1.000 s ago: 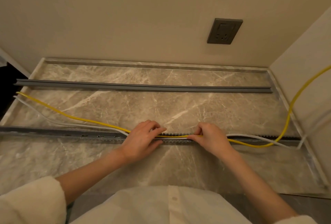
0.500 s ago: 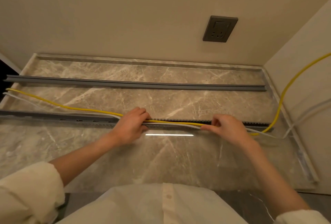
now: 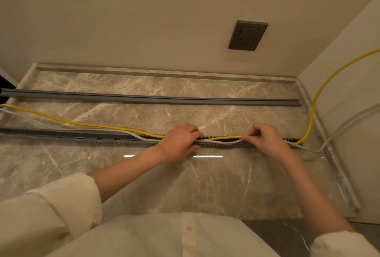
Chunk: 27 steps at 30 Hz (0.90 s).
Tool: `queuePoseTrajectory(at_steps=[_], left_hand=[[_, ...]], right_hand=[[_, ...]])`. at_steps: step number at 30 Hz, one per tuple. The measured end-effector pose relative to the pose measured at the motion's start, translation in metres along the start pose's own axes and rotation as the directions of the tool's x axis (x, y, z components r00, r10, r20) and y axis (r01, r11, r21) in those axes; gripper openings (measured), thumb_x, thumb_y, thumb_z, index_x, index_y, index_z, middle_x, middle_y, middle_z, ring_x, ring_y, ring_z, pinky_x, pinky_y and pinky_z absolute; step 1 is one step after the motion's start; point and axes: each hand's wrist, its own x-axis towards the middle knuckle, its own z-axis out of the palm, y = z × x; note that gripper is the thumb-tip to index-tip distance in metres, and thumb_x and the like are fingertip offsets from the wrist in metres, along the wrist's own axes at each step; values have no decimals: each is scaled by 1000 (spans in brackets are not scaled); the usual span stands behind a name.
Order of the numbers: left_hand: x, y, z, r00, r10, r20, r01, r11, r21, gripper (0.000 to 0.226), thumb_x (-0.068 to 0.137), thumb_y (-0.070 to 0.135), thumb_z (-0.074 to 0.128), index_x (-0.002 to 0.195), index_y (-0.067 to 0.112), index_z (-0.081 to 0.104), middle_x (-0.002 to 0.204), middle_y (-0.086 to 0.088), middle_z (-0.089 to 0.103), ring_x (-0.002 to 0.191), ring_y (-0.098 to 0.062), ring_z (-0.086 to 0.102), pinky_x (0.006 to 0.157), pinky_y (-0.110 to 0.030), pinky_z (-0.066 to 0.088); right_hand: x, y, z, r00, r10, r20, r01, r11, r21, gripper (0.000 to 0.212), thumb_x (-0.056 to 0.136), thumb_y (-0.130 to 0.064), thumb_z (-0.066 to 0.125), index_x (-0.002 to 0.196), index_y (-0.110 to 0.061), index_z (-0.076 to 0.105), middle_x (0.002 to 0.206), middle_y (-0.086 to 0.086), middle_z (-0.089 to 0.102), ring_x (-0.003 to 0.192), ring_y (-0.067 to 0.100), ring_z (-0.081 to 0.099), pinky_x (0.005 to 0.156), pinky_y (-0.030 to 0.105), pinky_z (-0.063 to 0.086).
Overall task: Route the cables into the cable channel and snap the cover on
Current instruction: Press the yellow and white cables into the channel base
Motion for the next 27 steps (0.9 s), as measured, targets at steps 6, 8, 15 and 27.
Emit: queuePoseTrajectory(at_steps=[6, 8, 15, 27], left_hand=[[42, 30, 17, 997, 60, -42, -64, 994, -86, 33, 92, 31, 53, 121, 18, 60, 115, -7, 61, 103, -24, 55, 80, -40, 48], [49, 32, 21, 997, 46, -60, -53, 990, -128, 32, 91, 33, 55, 118, 19, 62, 112, -5, 62, 100, -22, 56, 76, -38, 48], [56, 31, 29, 991, -67, -118, 26, 949, -315, 24, 86, 37, 62, 101, 21, 73, 99, 0, 68, 89, -16, 59, 74, -39, 50], [69, 31, 38, 955, -292, -52, 225, 827, -515, 11, 74, 23, 76, 85, 21, 73, 82, 6, 65, 74, -8, 58, 68, -31, 51]], right_hand=[[-1, -6, 3, 996, 73, -48, -72, 997, 11, 23, 70, -26, 81, 68, -12, 63, 65, -1, 62, 63, 12, 57, 55, 25, 44], [-1, -8, 4, 995, 84, -58, -85, 996, -14, 24, 70, -27, 81, 69, -11, 64, 64, -2, 62, 62, 13, 57, 56, 27, 45], [2, -14, 1, 994, 106, -28, -108, 988, -107, 26, 72, -33, 79, 66, -19, 59, 70, -1, 62, 68, 16, 58, 62, 34, 50], [-3, 0, -5, 994, -77, 76, 92, 975, -205, 20, 80, -34, 71, 79, -21, 55, 80, -4, 57, 75, 14, 53, 62, 27, 43]])
